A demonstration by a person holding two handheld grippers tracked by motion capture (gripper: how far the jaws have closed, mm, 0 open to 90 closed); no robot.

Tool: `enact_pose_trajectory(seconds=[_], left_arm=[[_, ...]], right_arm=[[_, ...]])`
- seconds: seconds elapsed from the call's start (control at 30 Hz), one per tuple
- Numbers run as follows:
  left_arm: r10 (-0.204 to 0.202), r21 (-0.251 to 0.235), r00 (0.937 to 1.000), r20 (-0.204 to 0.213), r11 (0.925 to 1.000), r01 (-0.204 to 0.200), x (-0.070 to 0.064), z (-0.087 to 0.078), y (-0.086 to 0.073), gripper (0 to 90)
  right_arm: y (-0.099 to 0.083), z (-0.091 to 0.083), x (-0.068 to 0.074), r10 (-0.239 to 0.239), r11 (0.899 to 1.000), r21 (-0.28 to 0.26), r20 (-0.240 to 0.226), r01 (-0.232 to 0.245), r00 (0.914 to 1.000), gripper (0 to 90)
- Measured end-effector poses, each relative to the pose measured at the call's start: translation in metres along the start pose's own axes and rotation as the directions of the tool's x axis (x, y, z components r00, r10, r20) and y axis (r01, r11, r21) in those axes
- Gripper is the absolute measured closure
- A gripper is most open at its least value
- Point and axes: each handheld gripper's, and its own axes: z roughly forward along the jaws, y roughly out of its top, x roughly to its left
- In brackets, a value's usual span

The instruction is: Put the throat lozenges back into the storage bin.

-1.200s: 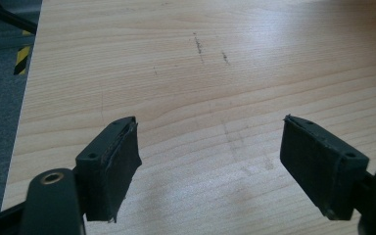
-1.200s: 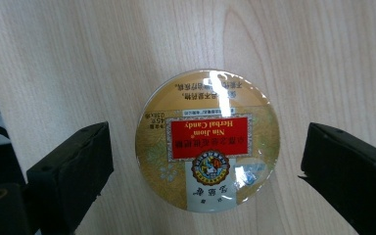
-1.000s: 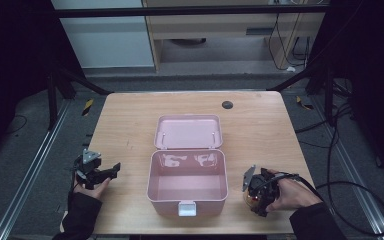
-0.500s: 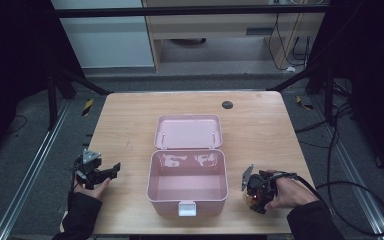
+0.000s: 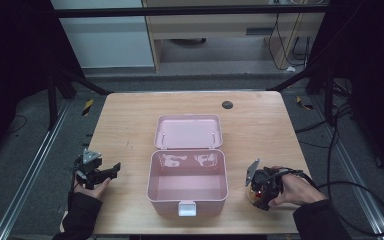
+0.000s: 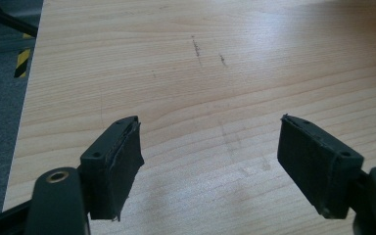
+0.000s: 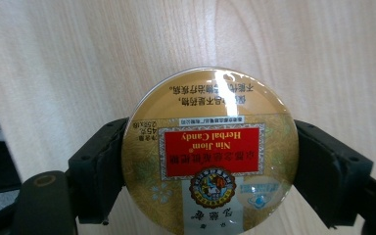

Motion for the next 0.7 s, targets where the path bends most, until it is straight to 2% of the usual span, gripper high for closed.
enact_pose_trajectory(seconds=[0.03, 0.13, 0.17, 0.33, 0.67, 0.7], left_arm=[[0.001, 0.000, 1.0000, -0.001, 1.0000, -0.001, 0.000, 0.000, 0.000, 23.6], [0.001, 0.003, 1.0000, 0.002, 1.0000, -0.001, 0.000, 0.000, 0.000, 23.7], [0.003, 0.005, 1.0000, 0.001, 1.0000, -0.003, 0.000, 0.000, 0.000, 23.7], [0.007, 0.008, 1.0000, 0.003, 0.9999, -0.007, -0.001, 0.001, 0.000, 23.8], [0.011, 0.017, 0.9999, 0.007, 0.9998, -0.011, -0.001, 0.003, 0.000, 23.8], [0.011, 0.017, 0.9999, 0.007, 0.9998, -0.011, -0.001, 0.003, 0.000, 23.8]], right_arm=[[0.000, 0.000, 0.000, 0.000, 1.000, 0.000, 0.000, 0.000, 1.0000, 20.7], [0.002, -0.017, -0.001, 0.011, 1.000, -0.019, 0.009, -0.011, 0.9999, 20.7], [0.002, -0.017, -0.001, 0.011, 1.000, -0.019, 0.009, -0.011, 0.9999, 20.7], [0.005, -0.041, -0.002, 0.018, 0.999, -0.051, 0.019, -0.017, 0.9996, 20.7], [0.018, -0.080, -0.005, 0.026, 0.997, -0.068, 0.032, -0.024, 0.9991, 20.7], [0.018, -0.080, -0.005, 0.026, 0.997, -0.068, 0.032, -0.024, 0.9991, 20.7]])
